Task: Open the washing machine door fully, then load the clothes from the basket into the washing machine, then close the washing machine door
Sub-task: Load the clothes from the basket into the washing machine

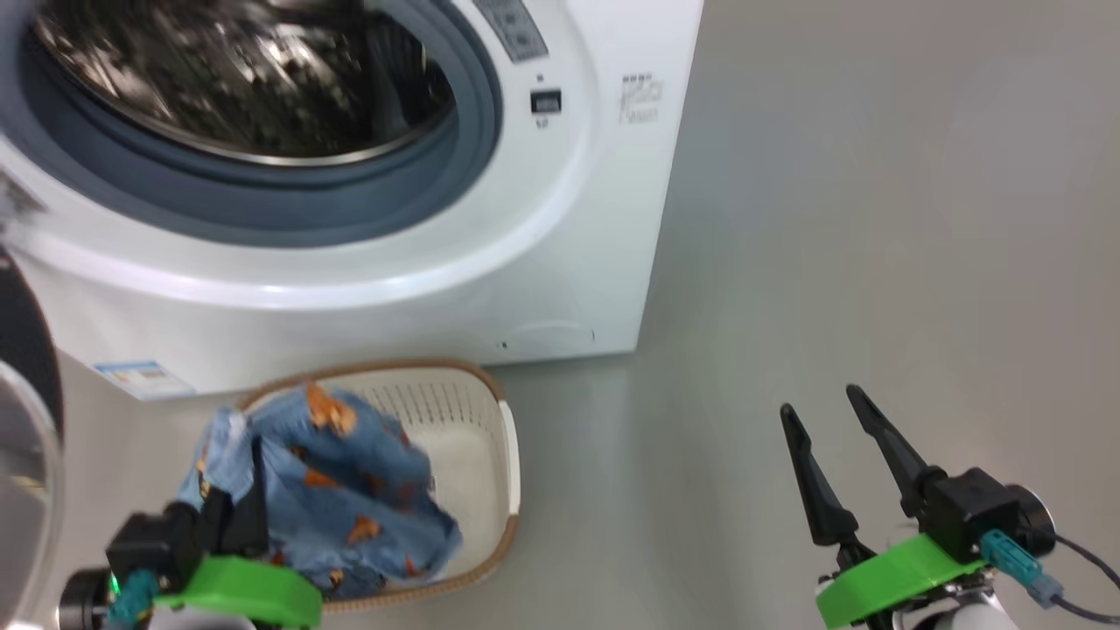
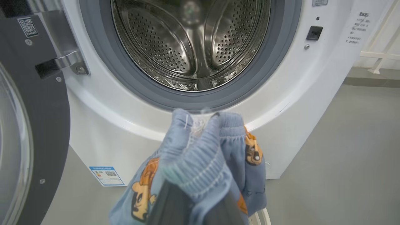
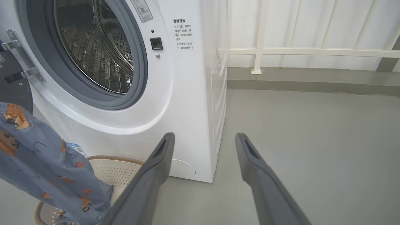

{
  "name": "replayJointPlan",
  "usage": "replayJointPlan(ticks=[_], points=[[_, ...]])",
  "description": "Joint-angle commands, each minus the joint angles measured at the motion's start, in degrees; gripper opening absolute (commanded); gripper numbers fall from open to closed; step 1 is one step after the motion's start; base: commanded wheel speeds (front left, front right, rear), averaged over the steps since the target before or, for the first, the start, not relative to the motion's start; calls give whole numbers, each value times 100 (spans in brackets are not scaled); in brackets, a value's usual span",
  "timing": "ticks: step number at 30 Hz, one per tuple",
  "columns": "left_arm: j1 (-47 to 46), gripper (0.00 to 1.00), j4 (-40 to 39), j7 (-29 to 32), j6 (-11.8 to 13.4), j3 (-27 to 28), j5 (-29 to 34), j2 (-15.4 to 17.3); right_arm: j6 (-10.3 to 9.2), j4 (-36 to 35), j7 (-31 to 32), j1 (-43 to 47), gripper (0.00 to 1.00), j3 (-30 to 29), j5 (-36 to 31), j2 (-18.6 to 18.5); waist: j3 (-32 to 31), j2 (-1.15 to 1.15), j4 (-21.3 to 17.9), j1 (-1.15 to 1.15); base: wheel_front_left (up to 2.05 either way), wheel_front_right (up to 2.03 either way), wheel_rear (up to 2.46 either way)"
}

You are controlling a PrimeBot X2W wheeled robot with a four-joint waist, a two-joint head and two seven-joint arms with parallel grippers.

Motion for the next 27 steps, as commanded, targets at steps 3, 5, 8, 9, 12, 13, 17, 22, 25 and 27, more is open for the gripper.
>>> replayJointPlan(ticks=[3,5,8,9,12,13,17,22,25,27], points=[[339,0,-553,25,61,70,107,174,35,-279,127,235,100,34,45,5,-641,0,130,0,0,0,0],[411,0,-642,53,77,47,131,187,35,-308,155,280,100,18,46,5,-696,0,137,0,0,0,0],[606,0,-893,167,100,-6,128,188,35,-409,230,418,100,-30,53,5,-857,0,163,0,0,0,0],[665,0,-970,210,116,-23,138,195,35,-446,256,464,100,-42,57,5,-906,0,167,0,0,0,0],[826,0,-1176,322,151,-53,122,196,35,-554,327,586,100,-45,69,5,-1021,0,163,0,0,0,0],[873,0,-1230,352,166,-60,123,200,35,-580,344,615,100,-41,73,5,-1057,0,158,0,0,0,0],[1019,0,-1404,449,222,-72,104,206,35,-673,406,711,100,-40,91,5,-1160,0,139,0,0,0,0],[1142,0,-1544,508,289,-61,85,222,35,-755,451,786,100,-23,102,5,-1228,0,110,0,0,0,0],[1179,0,-1594,535,313,-65,73,232,35,-786,465,817,100,-22,108,5,-1247,0,110,0,0,0,0],[1196,0,-1618,548,329,-67,63,233,35,-802,474,835,100,-23,111,5,-1252,0,114,0,0,0,0]])
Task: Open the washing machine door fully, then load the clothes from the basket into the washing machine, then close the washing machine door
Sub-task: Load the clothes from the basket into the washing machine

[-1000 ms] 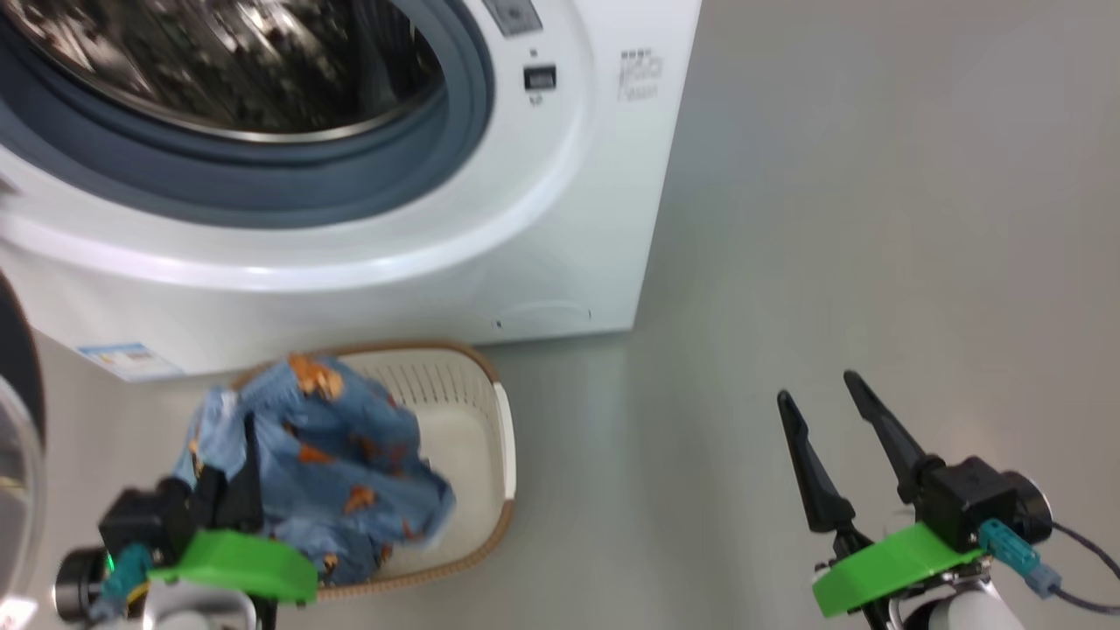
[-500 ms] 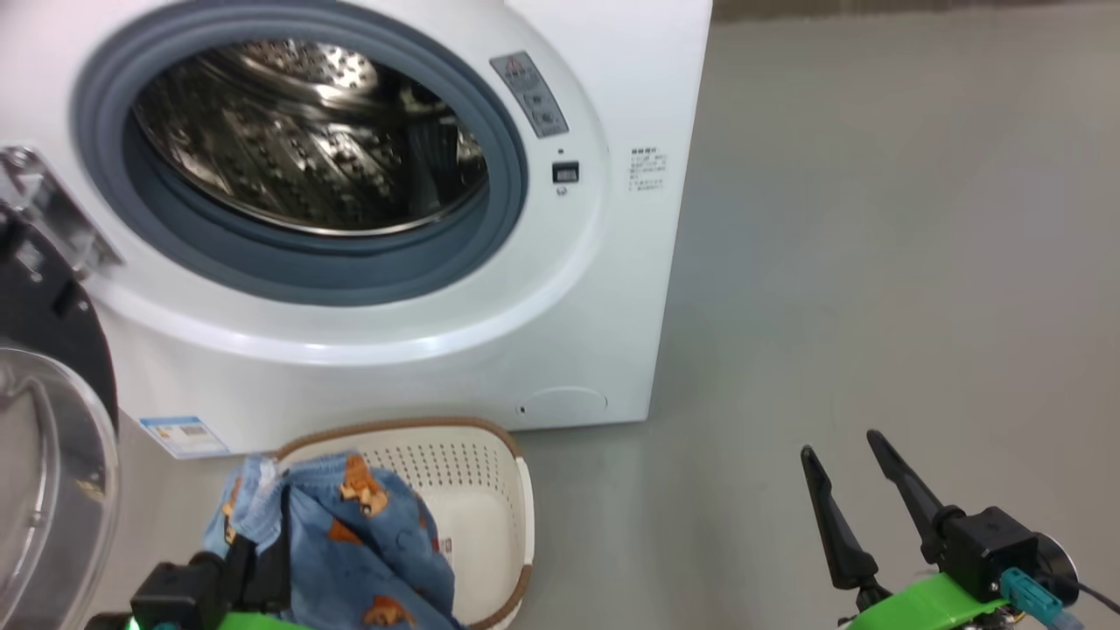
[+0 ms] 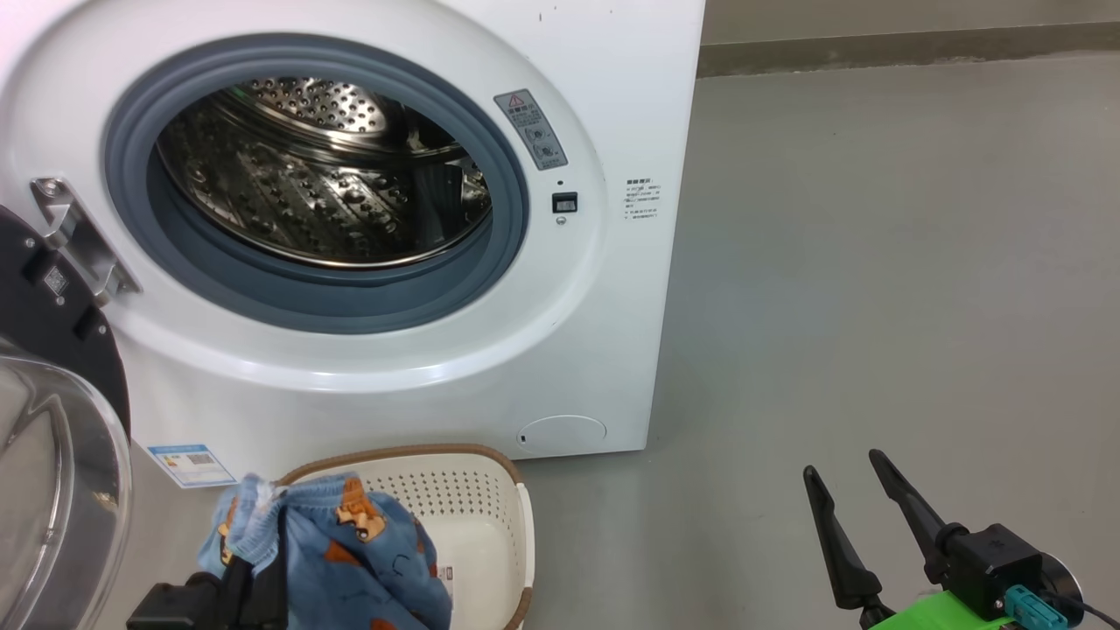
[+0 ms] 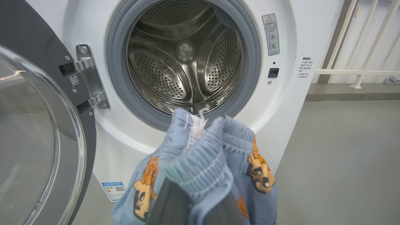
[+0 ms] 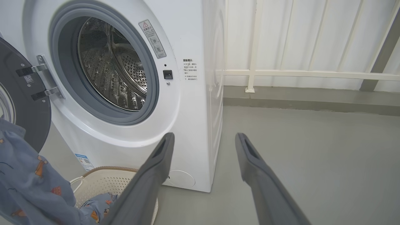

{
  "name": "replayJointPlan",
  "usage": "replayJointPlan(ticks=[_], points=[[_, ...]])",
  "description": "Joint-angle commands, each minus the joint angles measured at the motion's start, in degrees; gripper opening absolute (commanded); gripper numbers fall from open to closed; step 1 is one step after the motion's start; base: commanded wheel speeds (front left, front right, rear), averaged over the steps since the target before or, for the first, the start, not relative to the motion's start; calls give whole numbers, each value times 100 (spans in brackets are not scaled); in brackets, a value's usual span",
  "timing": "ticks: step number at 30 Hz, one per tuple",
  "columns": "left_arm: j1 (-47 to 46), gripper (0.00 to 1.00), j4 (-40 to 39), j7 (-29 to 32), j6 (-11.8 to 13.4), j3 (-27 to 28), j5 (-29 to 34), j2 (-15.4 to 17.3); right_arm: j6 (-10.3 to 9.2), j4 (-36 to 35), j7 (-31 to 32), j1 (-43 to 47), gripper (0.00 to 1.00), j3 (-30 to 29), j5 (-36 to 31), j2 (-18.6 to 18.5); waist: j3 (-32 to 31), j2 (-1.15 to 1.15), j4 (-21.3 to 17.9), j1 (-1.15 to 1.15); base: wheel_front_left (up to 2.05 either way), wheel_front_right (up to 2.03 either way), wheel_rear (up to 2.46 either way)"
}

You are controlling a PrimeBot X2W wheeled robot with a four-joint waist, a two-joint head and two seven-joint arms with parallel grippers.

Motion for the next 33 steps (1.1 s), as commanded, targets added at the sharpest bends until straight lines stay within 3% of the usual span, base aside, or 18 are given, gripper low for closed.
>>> replayJointPlan(ticks=[1,18,33], points=[[-106,0,-183,16,79,197,-36,95,35,-178,-13,-83,100,153,6,-16,1,0,2,0,0,0,0],[-304,0,4,20,154,158,-126,70,35,-198,-8,-136,100,219,-1,-16,126,0,-10,0,0,0,0],[-1800,0,1368,-291,-151,107,-344,-46,35,-319,-60,-555,100,349,-36,-16,1009,0,-411,0,0,0,0]])
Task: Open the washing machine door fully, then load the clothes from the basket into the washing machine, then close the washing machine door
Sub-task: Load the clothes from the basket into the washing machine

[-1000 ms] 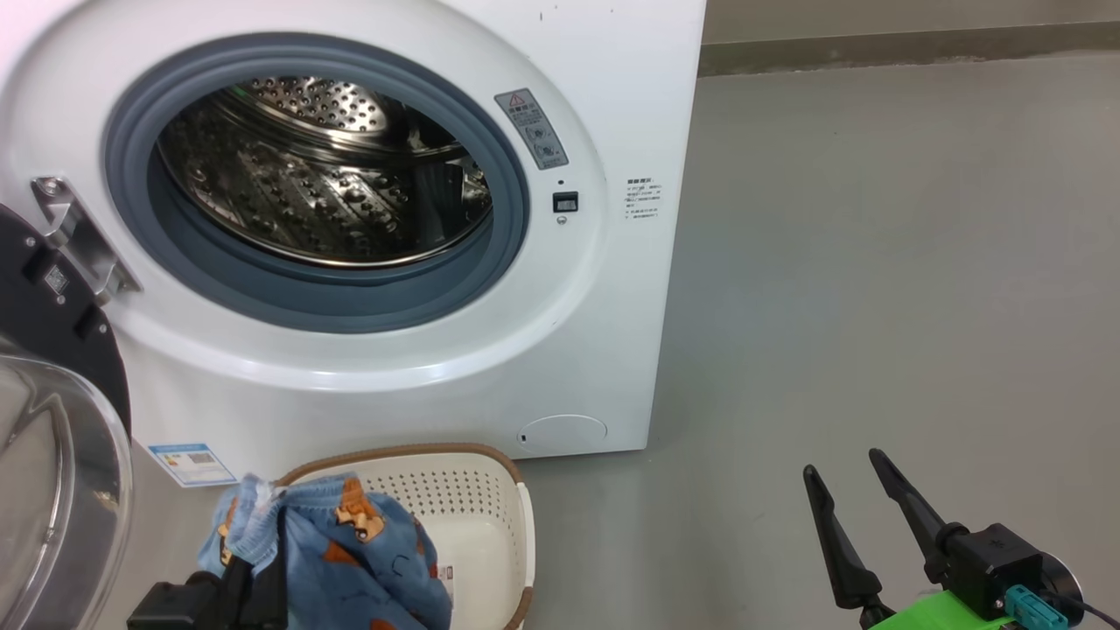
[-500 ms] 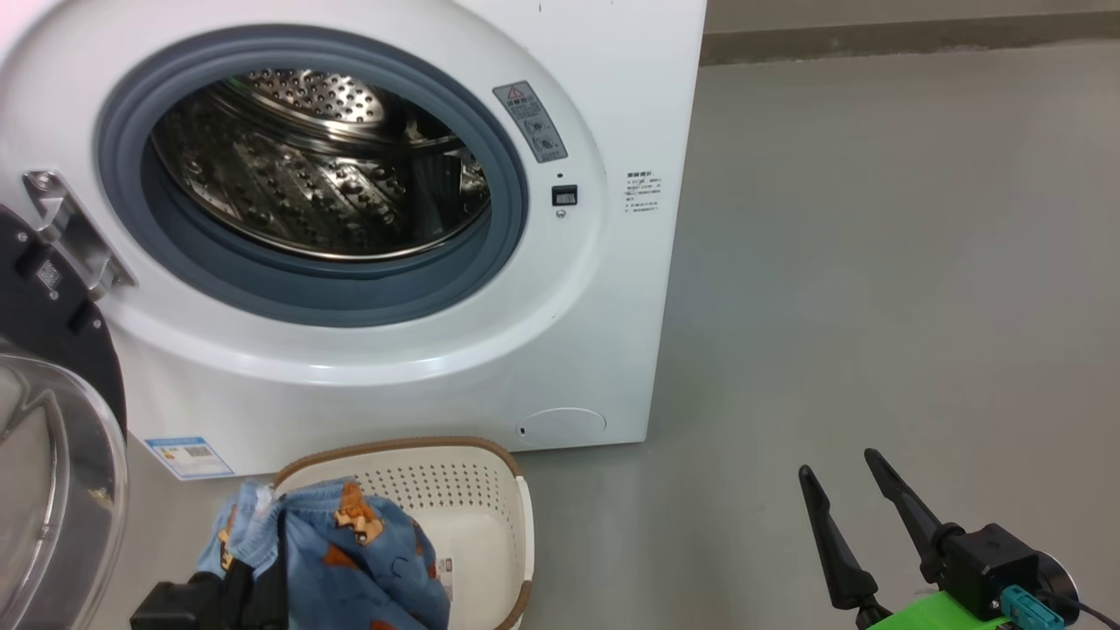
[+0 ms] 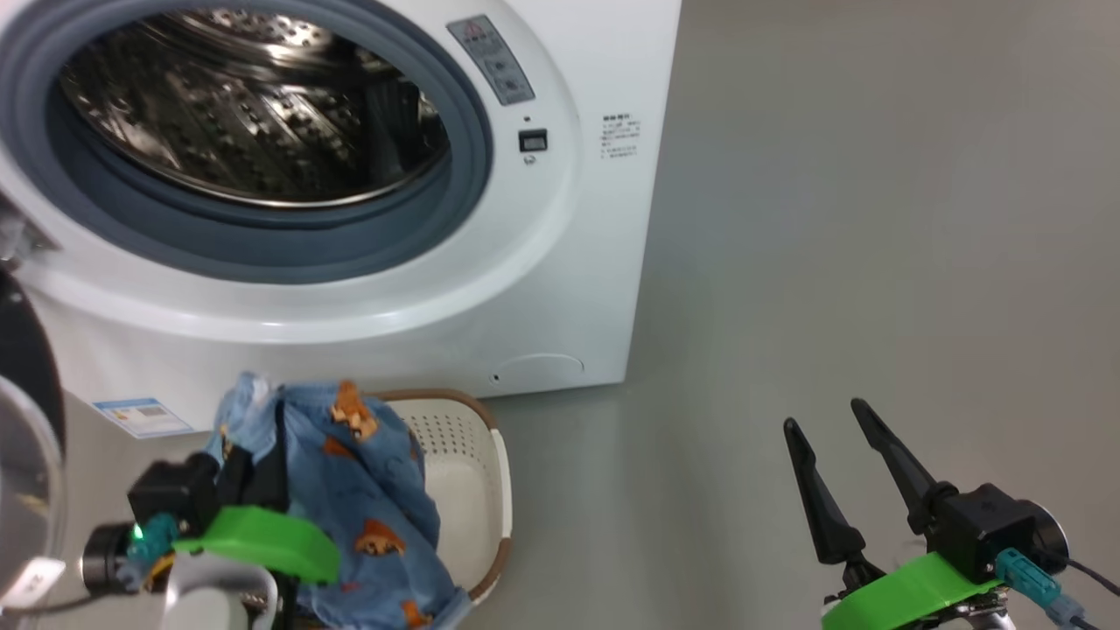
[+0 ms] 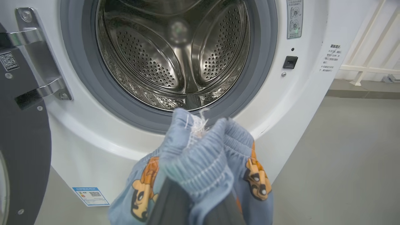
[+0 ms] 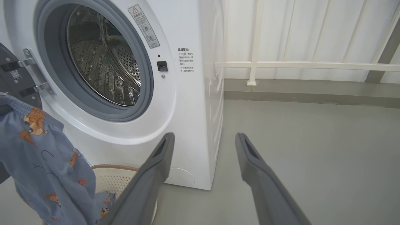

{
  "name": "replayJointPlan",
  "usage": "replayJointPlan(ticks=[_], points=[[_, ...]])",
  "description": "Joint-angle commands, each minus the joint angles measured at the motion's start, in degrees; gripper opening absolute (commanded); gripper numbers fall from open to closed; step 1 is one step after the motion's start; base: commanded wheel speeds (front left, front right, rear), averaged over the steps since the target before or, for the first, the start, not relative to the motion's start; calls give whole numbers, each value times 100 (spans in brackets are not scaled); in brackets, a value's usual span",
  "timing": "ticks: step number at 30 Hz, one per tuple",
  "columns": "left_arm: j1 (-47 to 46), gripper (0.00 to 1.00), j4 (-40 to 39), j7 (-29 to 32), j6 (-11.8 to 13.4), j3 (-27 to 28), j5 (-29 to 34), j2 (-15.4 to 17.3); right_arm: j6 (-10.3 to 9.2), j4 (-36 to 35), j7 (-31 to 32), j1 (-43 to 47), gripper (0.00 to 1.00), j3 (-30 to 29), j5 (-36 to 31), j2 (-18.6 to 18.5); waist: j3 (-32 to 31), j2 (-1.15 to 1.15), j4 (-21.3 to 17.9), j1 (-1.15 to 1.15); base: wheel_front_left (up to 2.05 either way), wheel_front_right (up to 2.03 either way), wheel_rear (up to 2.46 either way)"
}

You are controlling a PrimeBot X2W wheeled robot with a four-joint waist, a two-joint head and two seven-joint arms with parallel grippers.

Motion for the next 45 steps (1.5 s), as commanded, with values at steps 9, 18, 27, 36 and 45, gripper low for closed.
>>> replayJointPlan(ticks=[9,18,27,36,45], points=[[-1759,0,938,-152,-264,400,-185,352,35,-268,-225,-559,100,223,-21,-16,1296,0,-560,0,0,0,0],[-3514,0,1904,350,-536,676,-477,909,35,-92,-554,-1127,100,461,185,-16,2279,0,-983,0,0,0,0],[-5014,0,2530,1321,-759,719,-672,1627,35,217,-756,-1647,100,760,499,-16,2959,0,-1456,0,0,0,0],[-6104,0,2755,2053,-842,664,-671,2417,35,185,-775,-1898,100,934,792,-16,3419,0,-1888,0,0,0,0],[-7074,0,2729,1516,-614,579,-261,2958,35,143,-776,-1982,100,1033,947,-16,3706,0,-2135,0,0,0,0]])
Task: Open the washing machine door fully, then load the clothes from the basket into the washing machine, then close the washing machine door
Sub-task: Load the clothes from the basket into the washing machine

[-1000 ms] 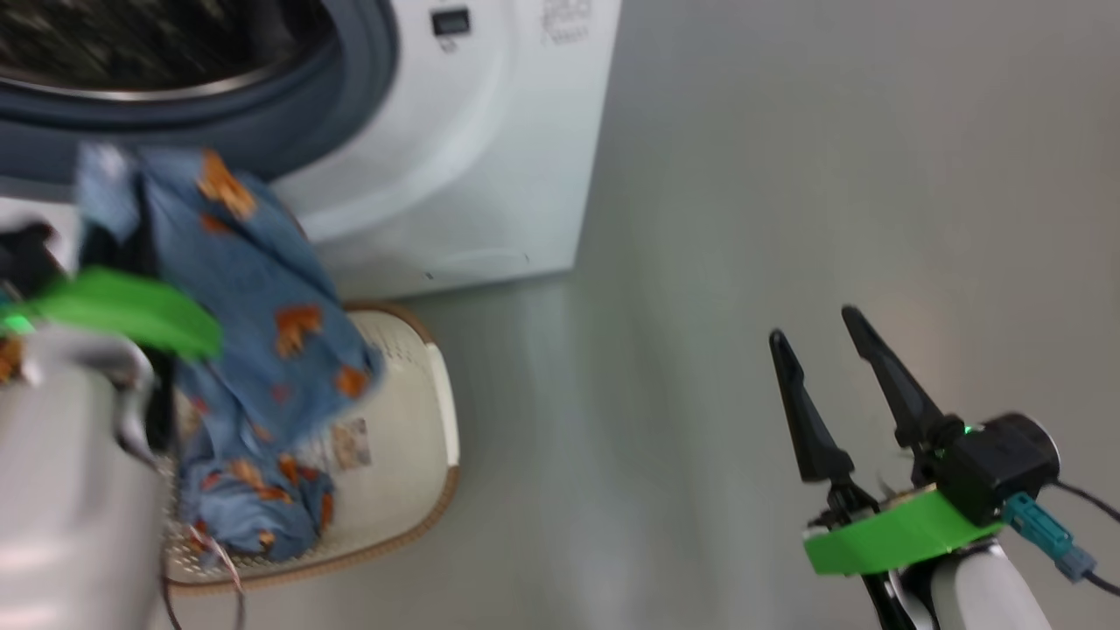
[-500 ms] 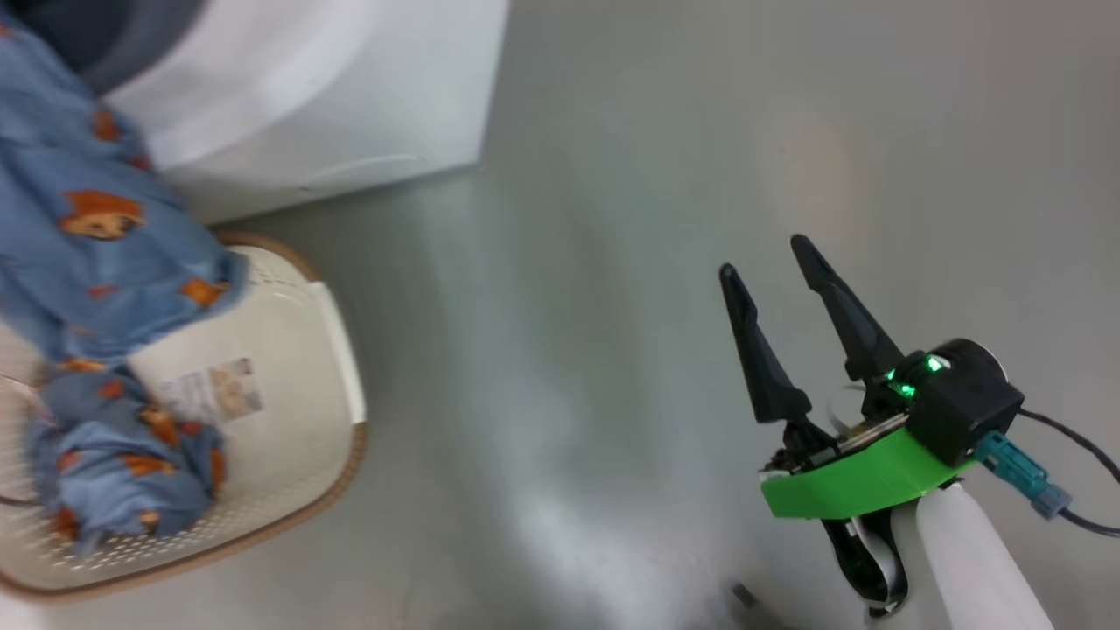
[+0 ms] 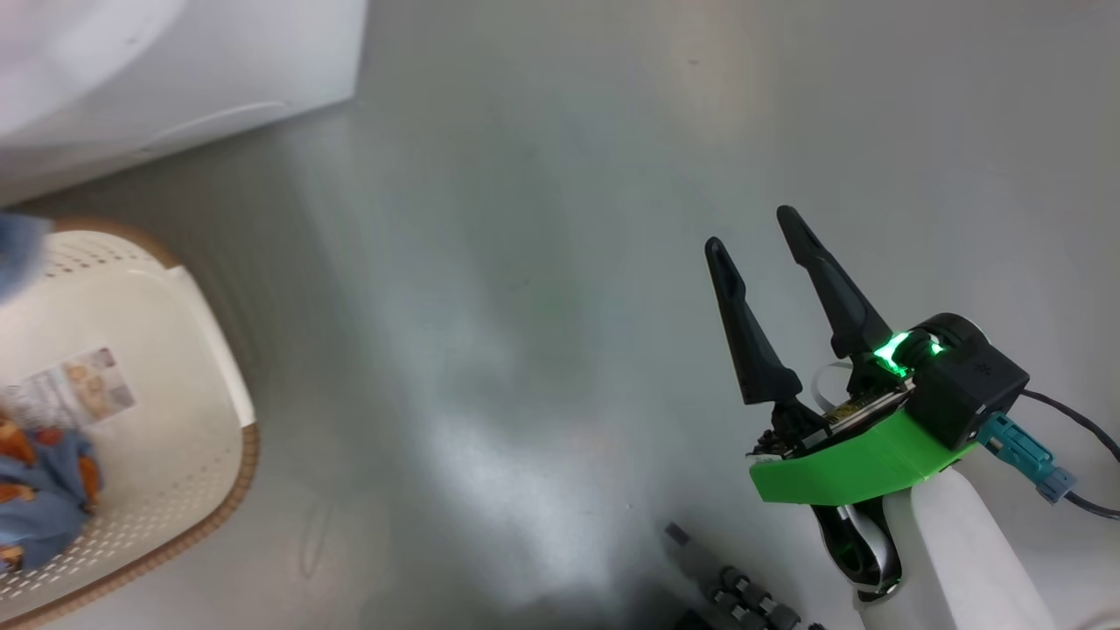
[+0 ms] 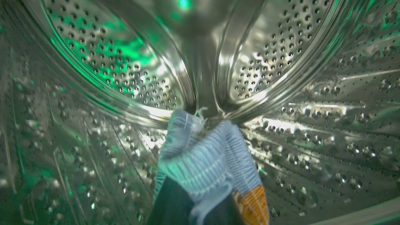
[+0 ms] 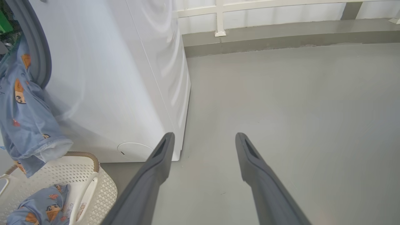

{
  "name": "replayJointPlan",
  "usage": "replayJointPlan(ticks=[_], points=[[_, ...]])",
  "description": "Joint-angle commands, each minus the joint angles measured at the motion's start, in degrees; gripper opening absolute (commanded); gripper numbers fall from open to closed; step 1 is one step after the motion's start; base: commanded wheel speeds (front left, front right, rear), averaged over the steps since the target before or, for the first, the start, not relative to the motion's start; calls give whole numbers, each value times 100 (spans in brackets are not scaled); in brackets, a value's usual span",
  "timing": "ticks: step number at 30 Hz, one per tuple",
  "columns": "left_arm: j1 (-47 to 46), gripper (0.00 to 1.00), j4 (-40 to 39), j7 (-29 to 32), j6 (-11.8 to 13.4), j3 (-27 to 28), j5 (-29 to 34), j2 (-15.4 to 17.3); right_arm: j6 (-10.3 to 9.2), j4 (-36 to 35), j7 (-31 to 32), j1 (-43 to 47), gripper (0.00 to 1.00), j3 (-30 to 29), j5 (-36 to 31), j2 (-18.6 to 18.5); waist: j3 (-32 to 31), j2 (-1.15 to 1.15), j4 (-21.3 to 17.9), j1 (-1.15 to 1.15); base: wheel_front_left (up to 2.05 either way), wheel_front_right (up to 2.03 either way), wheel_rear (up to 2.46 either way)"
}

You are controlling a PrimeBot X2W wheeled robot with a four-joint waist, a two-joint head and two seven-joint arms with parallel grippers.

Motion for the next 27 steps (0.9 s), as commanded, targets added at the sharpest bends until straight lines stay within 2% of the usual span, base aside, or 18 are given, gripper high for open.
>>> replayJointPlan(ticks=[1,8,11,17,27], points=[[-183,0,-213,-139,74,29,94,370,35,-144,-67,55,100,129,90,-1,149,0,-146,0,0,0,0],[-842,0,-272,-1435,283,-149,550,537,35,-176,-67,44,100,148,117,-1,214,0,-188,0,0,0,0],[-1045,0,-312,-1733,342,-180,654,539,35,-199,-67,42,100,155,94,-1,251,0,-168,0,0,0,0],[-872,0,226,-1746,223,-186,513,432,35,-248,-67,27,100,137,63,-1,328,0,-70,0,0,0,0],[-717,0,1005,-1187,126,-224,236,180,35,-214,-68,-51,100,112,-4,-1,322,0,118,0,0,0,0]])
